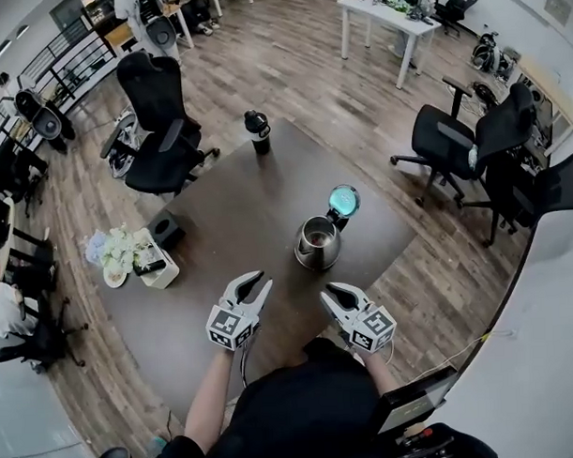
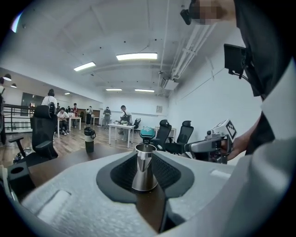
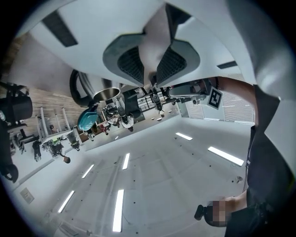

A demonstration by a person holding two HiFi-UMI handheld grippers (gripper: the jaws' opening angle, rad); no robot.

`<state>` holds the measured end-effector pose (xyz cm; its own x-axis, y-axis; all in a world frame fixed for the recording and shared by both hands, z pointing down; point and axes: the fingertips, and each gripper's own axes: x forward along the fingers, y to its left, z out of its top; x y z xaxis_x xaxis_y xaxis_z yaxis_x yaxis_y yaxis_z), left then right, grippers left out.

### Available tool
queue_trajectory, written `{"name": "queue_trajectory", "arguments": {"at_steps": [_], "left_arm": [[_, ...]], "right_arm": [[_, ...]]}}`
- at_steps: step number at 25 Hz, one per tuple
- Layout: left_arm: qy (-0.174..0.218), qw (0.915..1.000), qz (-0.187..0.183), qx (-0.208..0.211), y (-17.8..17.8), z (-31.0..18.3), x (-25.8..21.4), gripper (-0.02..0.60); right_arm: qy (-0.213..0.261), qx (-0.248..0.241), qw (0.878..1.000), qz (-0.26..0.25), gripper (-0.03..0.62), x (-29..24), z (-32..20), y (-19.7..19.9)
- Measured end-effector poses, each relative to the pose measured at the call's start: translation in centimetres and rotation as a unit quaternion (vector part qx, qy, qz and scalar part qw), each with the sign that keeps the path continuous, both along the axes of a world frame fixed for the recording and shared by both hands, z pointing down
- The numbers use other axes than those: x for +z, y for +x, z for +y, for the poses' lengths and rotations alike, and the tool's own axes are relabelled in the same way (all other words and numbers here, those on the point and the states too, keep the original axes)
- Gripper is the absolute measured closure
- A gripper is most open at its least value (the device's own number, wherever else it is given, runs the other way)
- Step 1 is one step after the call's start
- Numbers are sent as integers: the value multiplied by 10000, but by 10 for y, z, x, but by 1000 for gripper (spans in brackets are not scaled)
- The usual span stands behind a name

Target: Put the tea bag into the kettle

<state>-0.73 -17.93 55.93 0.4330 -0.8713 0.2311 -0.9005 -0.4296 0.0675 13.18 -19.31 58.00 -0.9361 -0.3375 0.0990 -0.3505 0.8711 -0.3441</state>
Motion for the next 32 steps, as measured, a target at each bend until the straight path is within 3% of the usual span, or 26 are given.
{"name": "queue_trajectory", "arguments": {"at_steps": [4,17,25,32], "left_arm": [[93,9999,94,-100,-12,41,1,500],[476,9912,201,-1217,-106,151,-8,500],[531,9740,347,-2176,-173,240,-6,501],[440,9577,367,-2821,-213,310,7,536]], "right_arm": [[-30,-330,9994,-21,505,-8,14,-32],[252,-1687,9853,45,530,-34,90,-164],[279,-2812,9591,157,554,-41,174,-256],[268,-3791,9247,202,563,-36,252,-314]]}}
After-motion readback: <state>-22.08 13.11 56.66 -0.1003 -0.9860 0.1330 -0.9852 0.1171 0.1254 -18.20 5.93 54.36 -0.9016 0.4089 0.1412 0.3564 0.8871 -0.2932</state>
